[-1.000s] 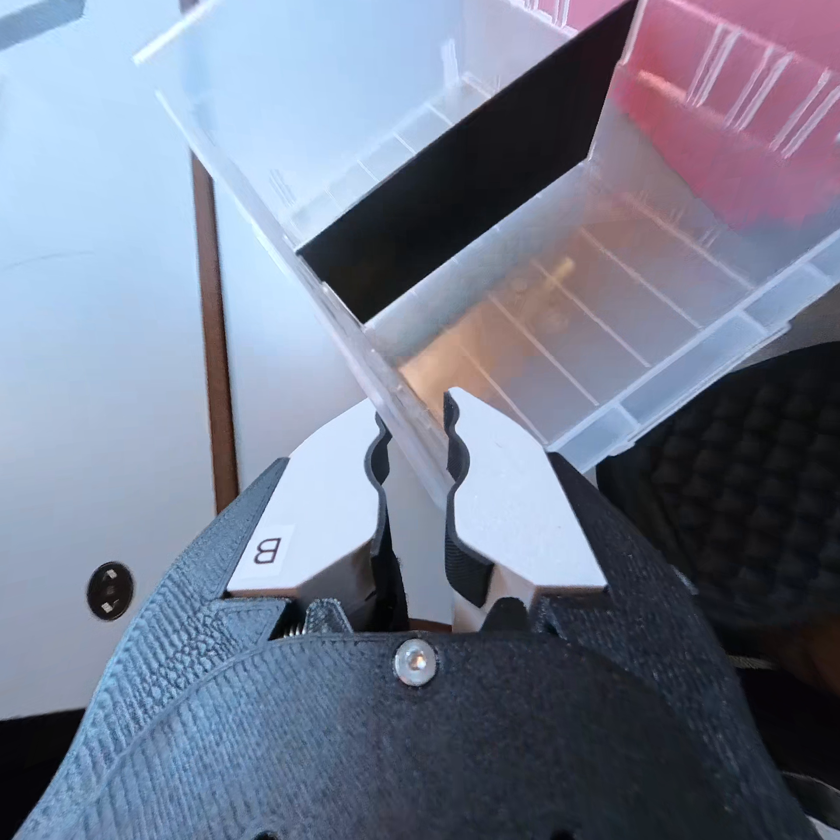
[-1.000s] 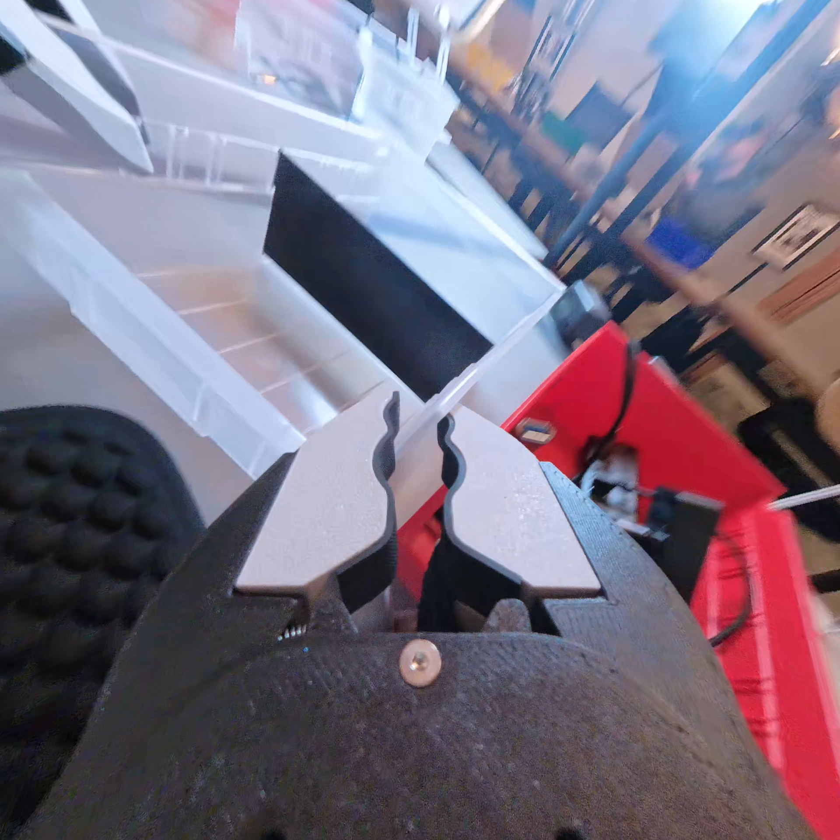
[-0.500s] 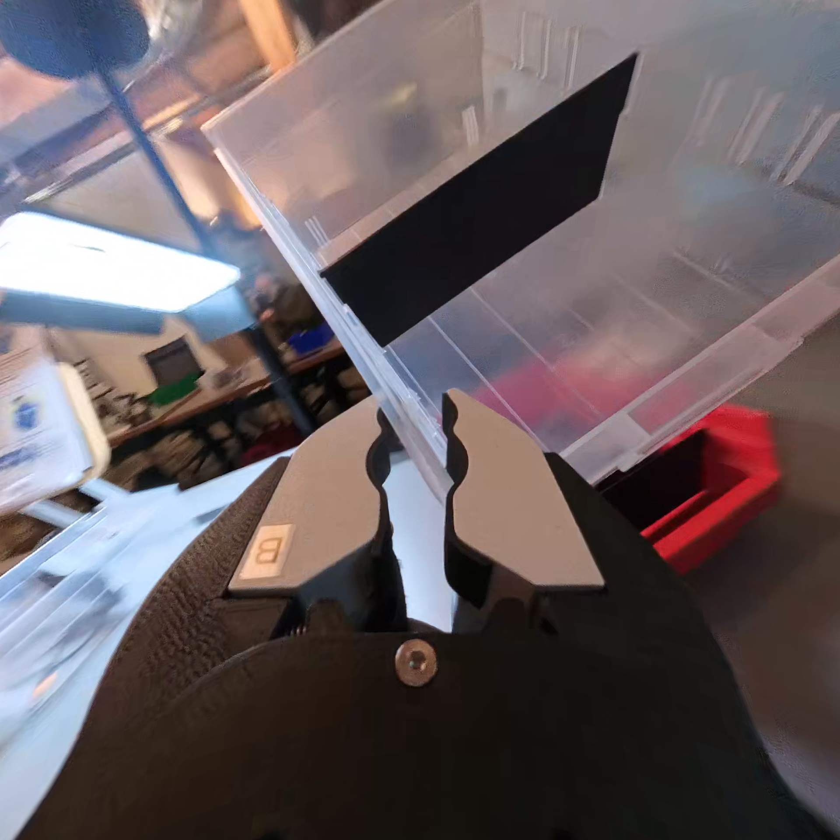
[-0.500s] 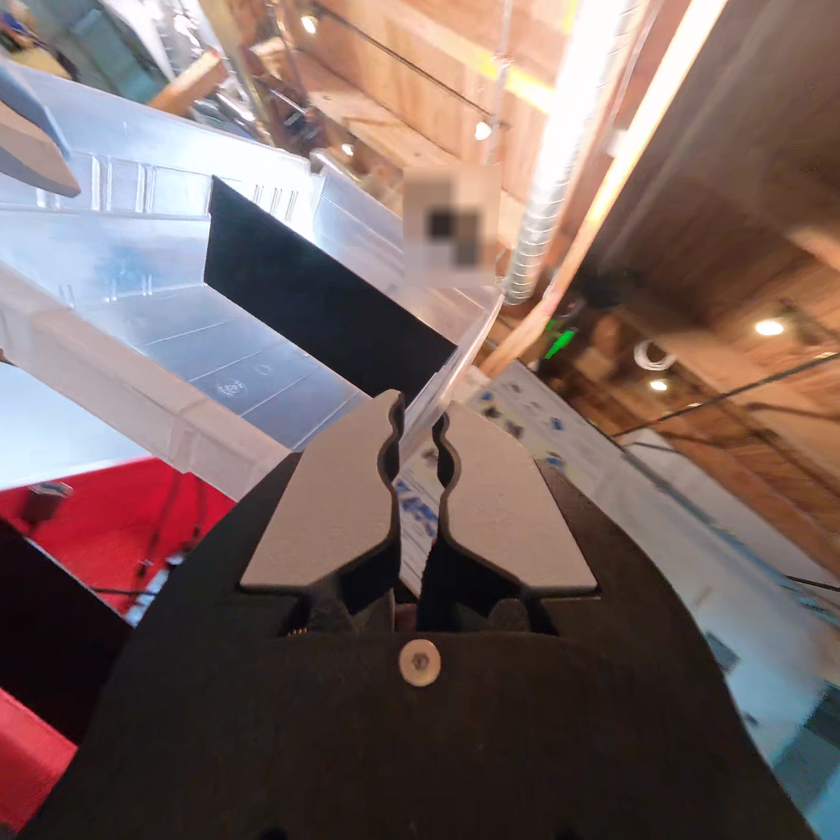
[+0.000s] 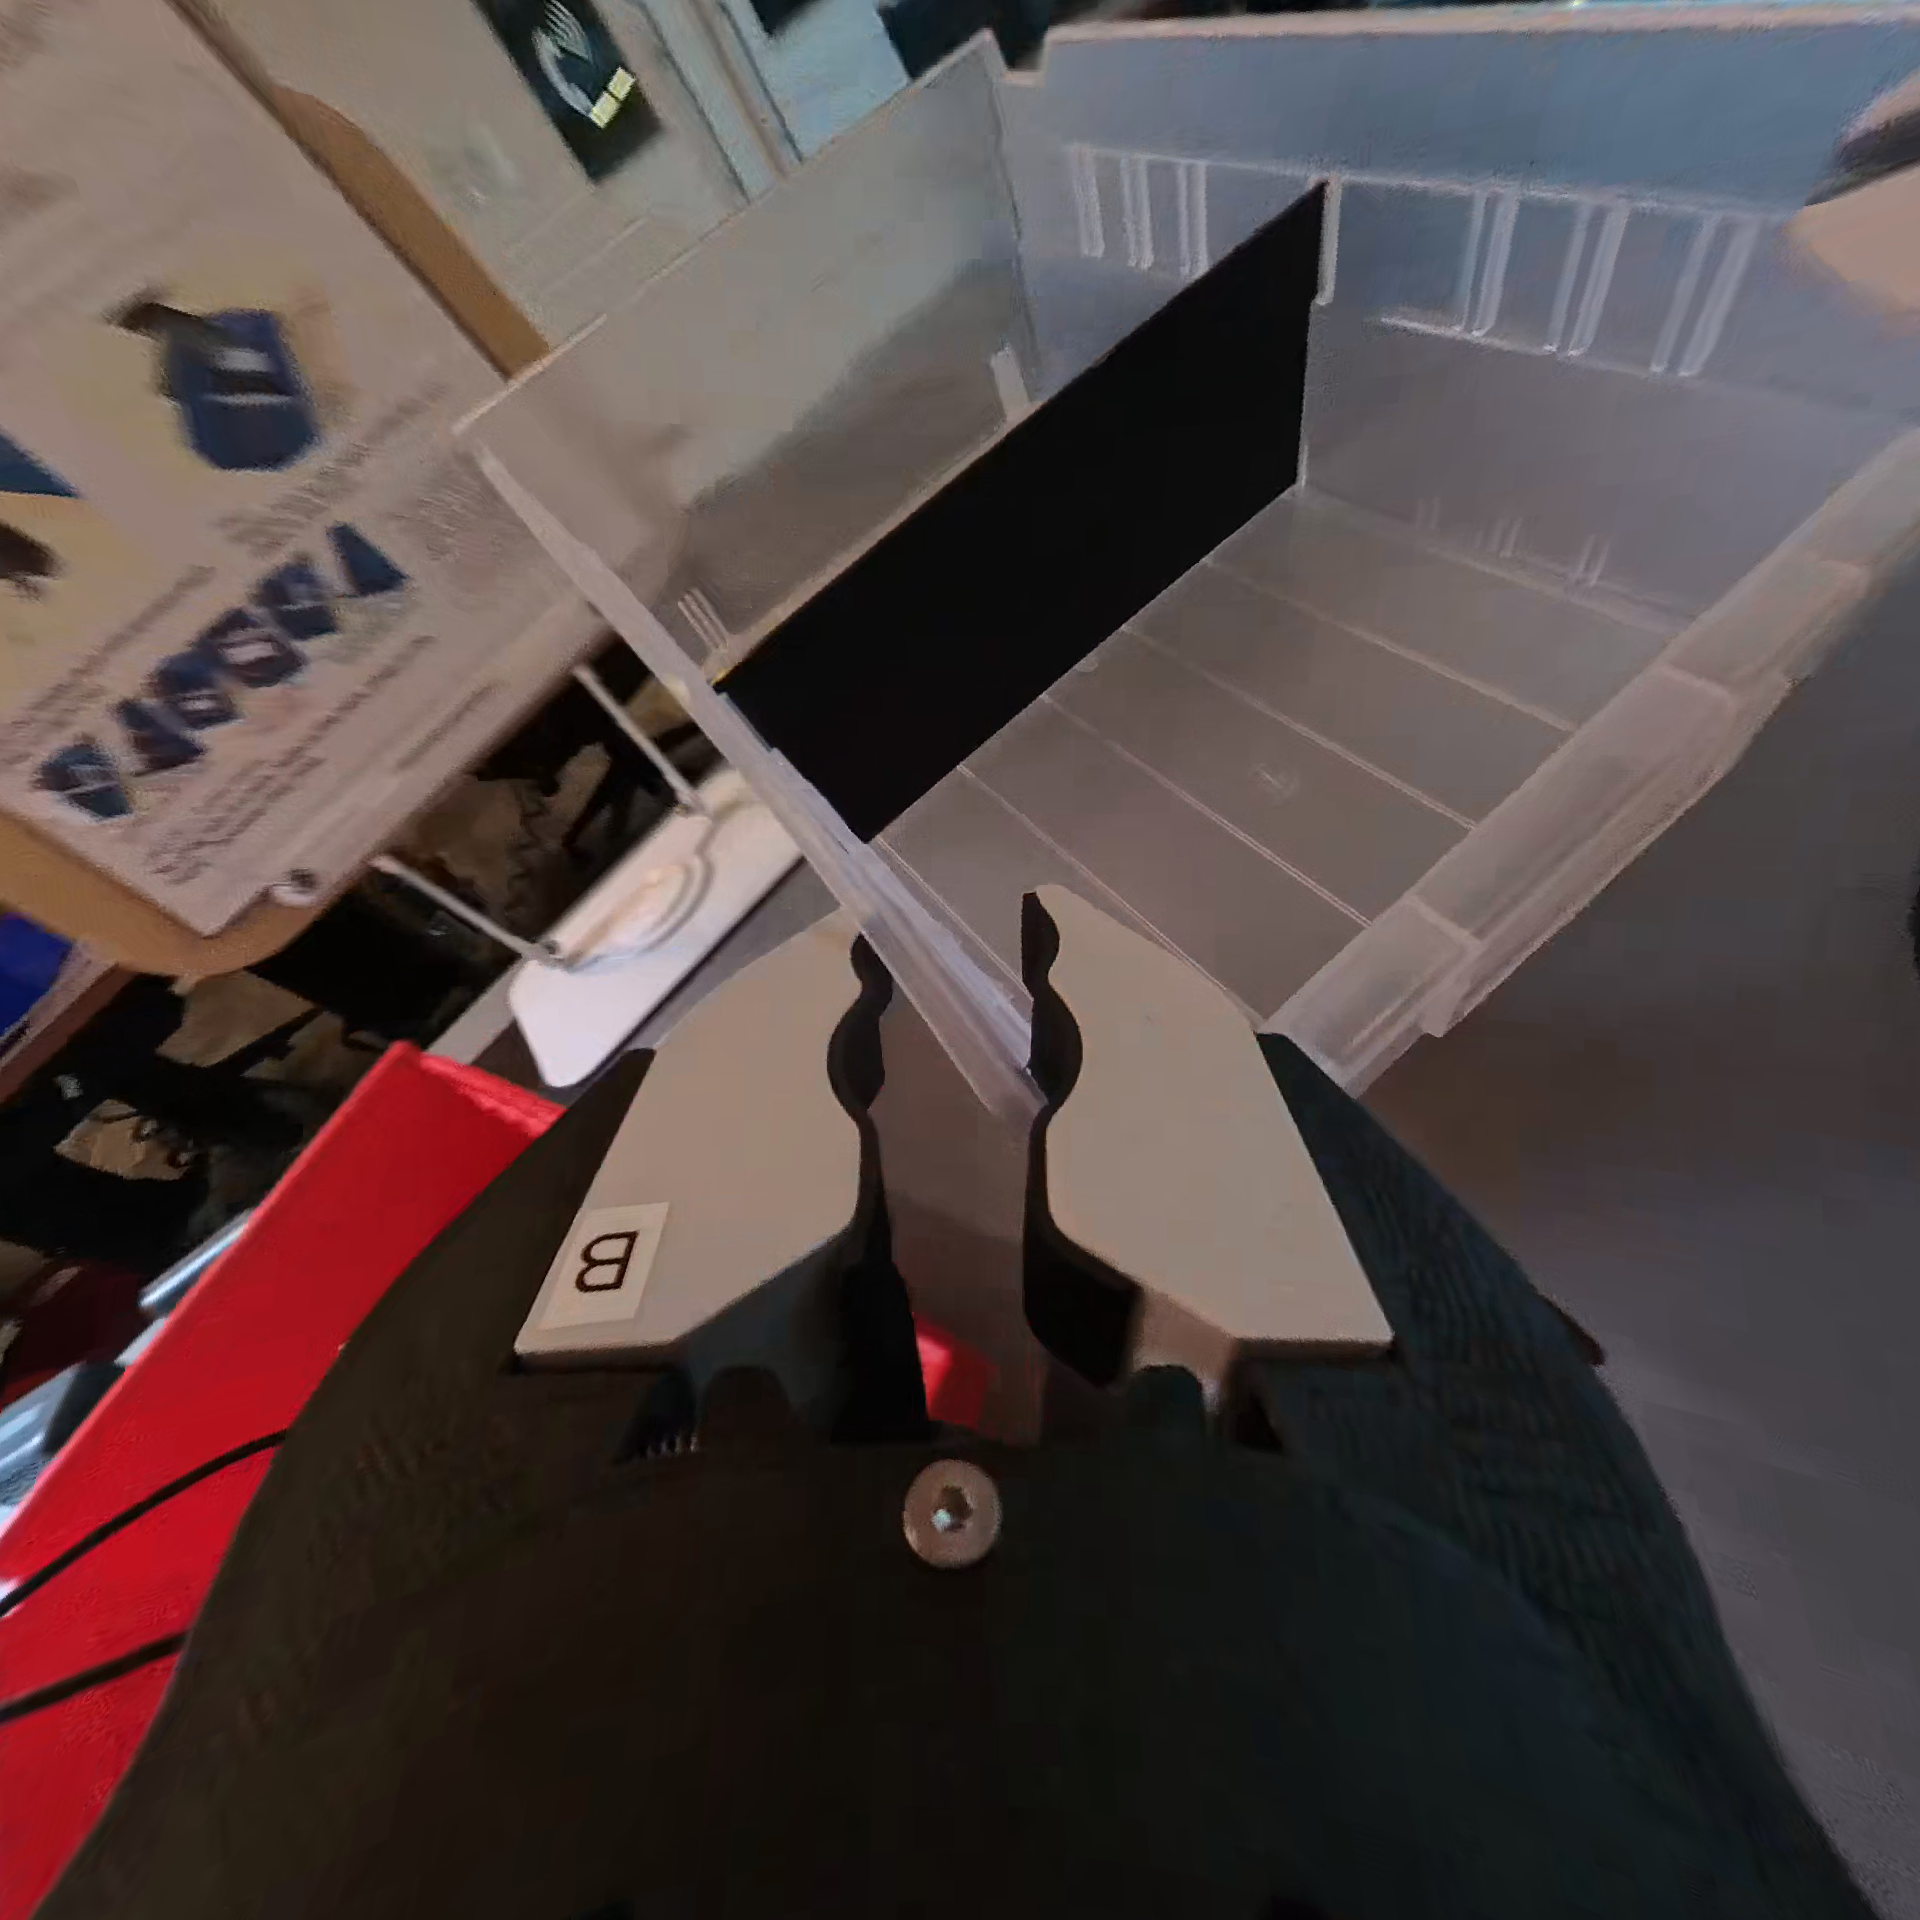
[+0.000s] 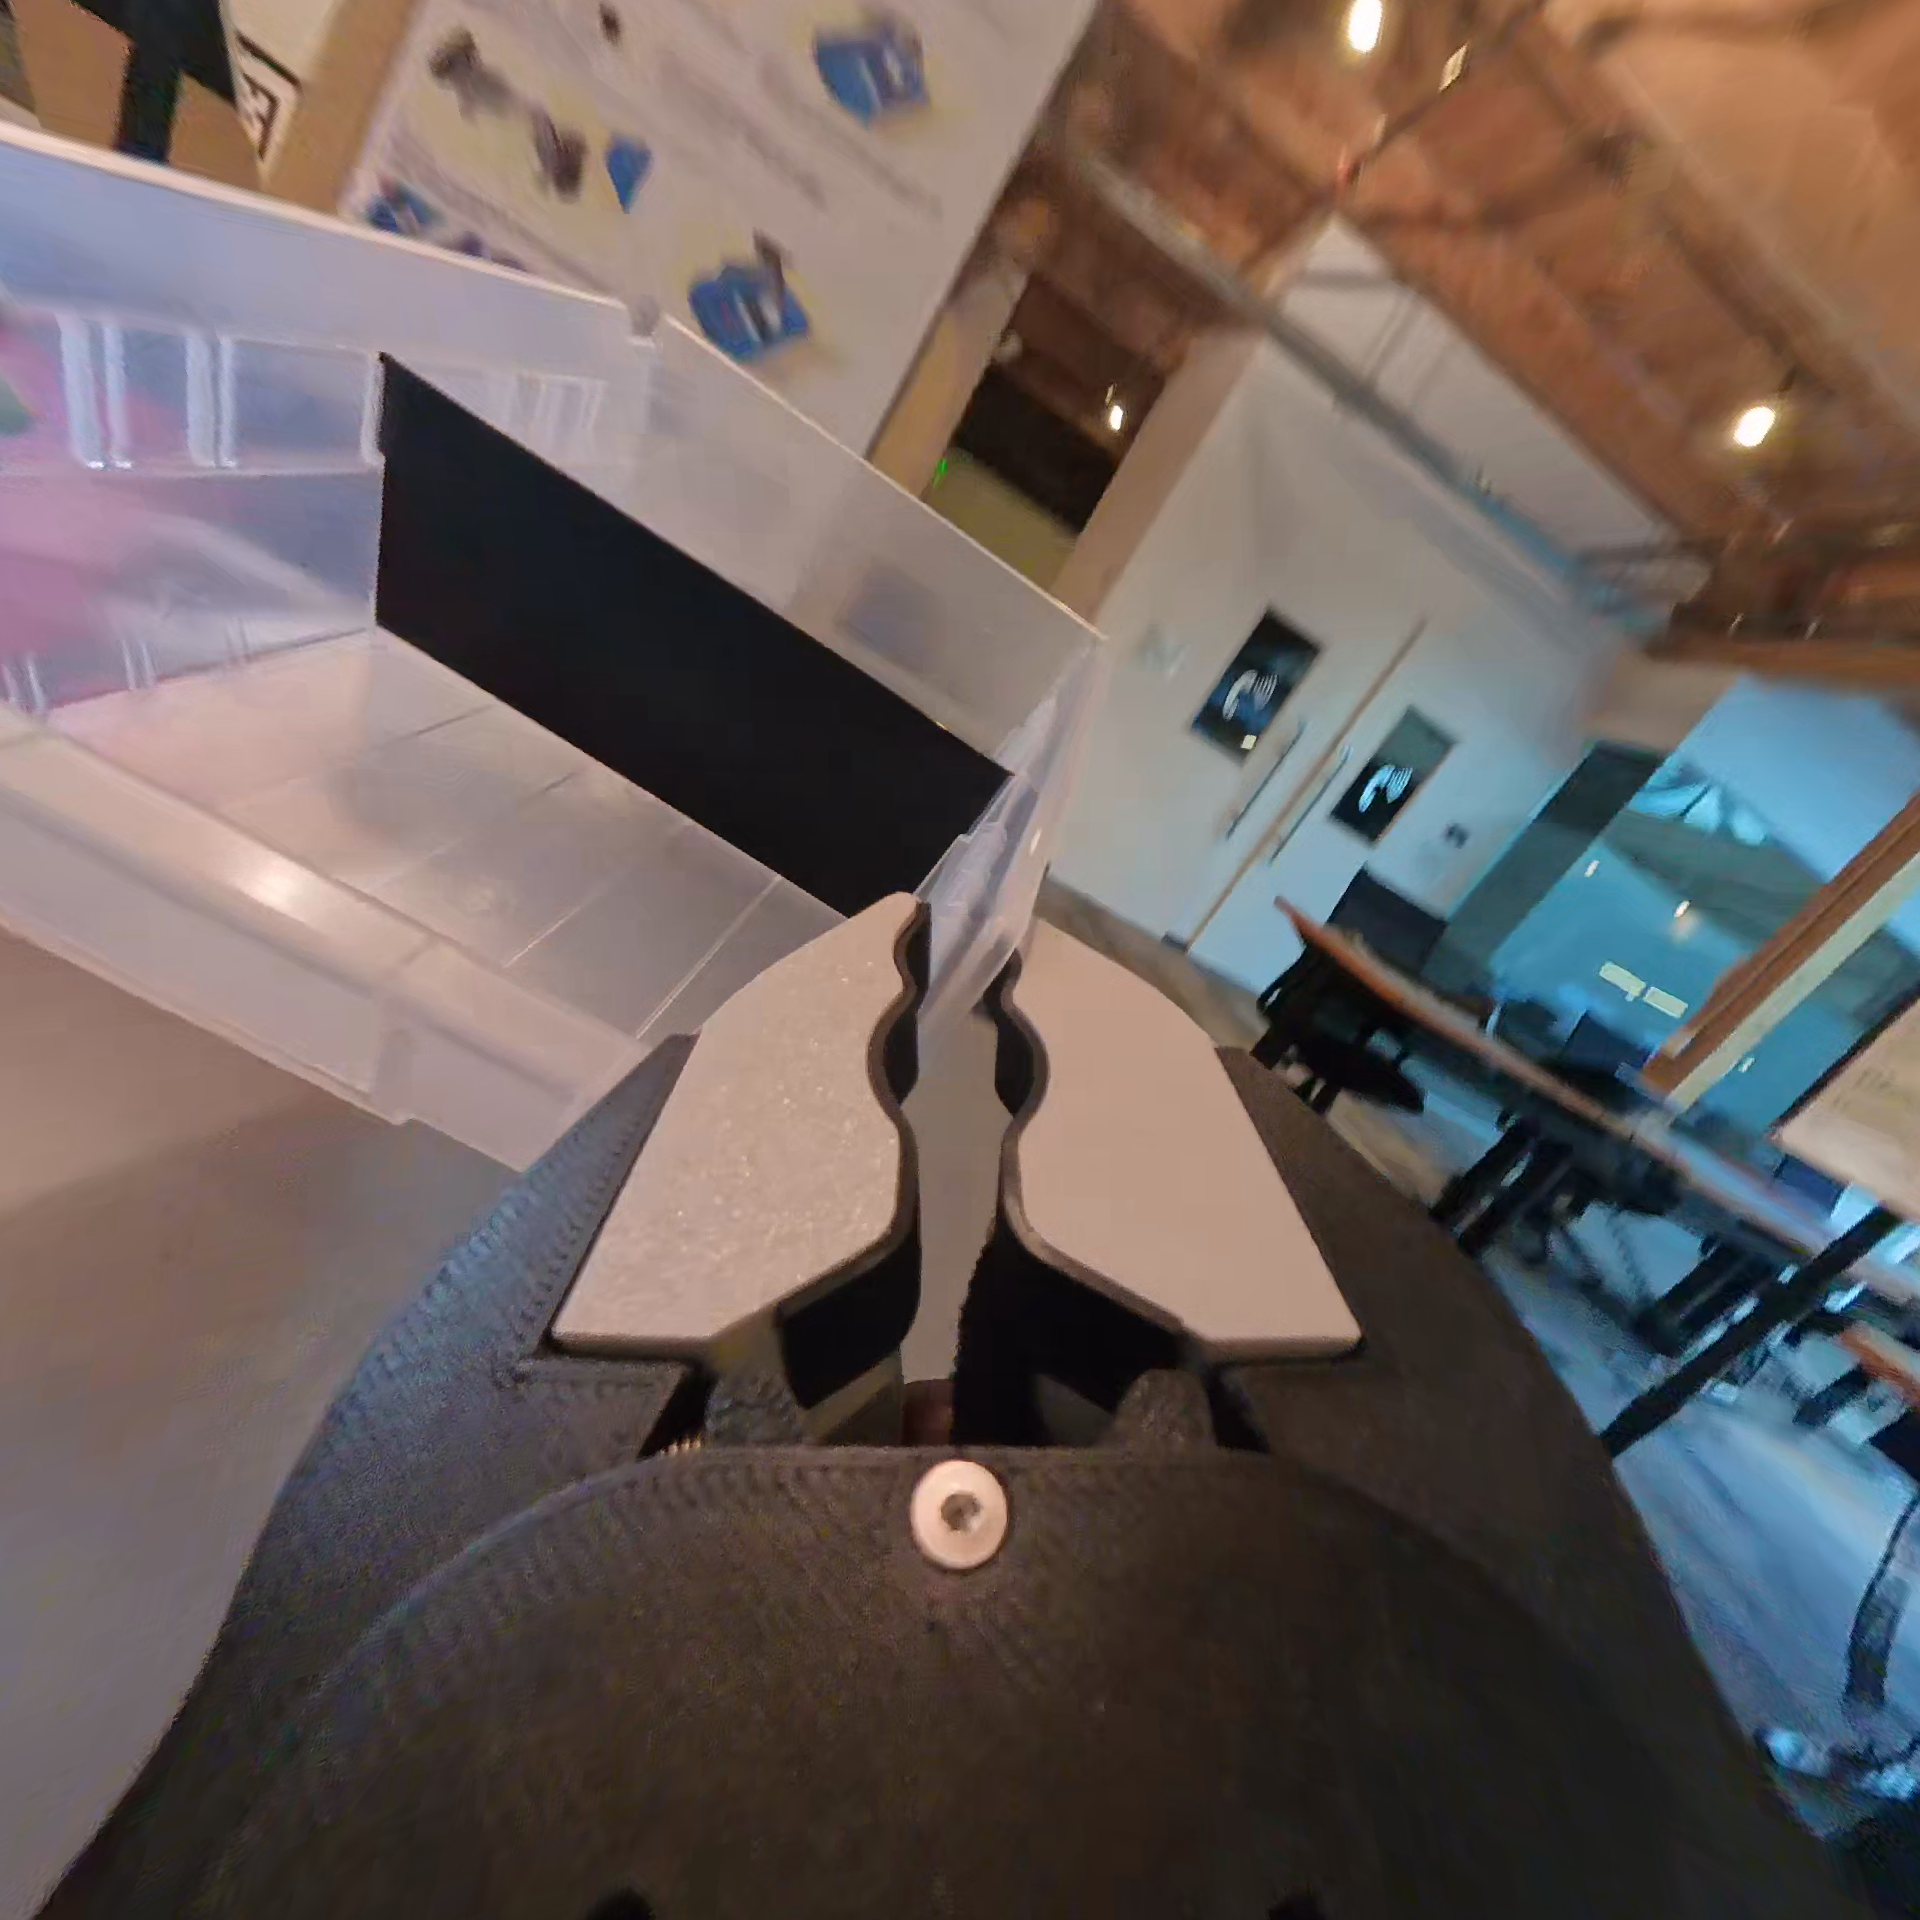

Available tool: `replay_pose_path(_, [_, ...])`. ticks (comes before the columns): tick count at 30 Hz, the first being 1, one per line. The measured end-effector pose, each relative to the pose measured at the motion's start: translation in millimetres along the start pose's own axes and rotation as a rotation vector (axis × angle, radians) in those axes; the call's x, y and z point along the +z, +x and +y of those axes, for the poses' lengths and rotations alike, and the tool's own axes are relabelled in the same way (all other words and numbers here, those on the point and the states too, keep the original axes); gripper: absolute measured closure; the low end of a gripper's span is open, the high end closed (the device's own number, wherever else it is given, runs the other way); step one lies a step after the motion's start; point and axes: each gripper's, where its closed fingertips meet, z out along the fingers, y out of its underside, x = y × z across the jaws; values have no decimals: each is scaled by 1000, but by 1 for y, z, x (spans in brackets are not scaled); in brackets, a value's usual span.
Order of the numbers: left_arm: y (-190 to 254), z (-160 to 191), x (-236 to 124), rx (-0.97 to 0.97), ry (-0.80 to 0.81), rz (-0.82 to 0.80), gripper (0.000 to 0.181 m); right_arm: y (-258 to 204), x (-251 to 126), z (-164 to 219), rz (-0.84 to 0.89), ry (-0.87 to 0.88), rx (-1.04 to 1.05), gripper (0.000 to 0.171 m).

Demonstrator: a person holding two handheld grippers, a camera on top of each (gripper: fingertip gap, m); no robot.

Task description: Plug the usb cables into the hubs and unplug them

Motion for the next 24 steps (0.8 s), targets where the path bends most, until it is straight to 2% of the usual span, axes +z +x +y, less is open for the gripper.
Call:
replay_pose_path(3, [25,23,23,12,-76,71,154,-3,7,41,-23,-107,69,163])
replay_pose_path(6, [40,43,38,-32,-128,145,152,-10,12,68,-65,-250,46,162])
replay_pose_path(9, [47,56,45,-59,-142,178,148,-14,13,80,-84,-310,65,162])
replay_pose_path(12, [53,45,33,-86,-76,252,129,-4,16,83,-29,-320,132,157])
replay_pose_path(15, [42,31,7,-50,-33,255,106,24,12,65,60,-165,309,145])
replay_pose_path(17, [31,36,-13,-44,-45,264,98,34,6,45,22,-8,495,129])
replay_pose_path(19, [14,54,-31,-44,-90,247,90,35,0,26,-82,126,696,108])
replay_pose_path(21, [-4,82,-46,-56,-162,227,88,35,-2,14,-156,221,828,96])
replay_pose_path(24, [-27,125,-63,-90,-260,206,91,20,-7,-6,-289,316,838,90])
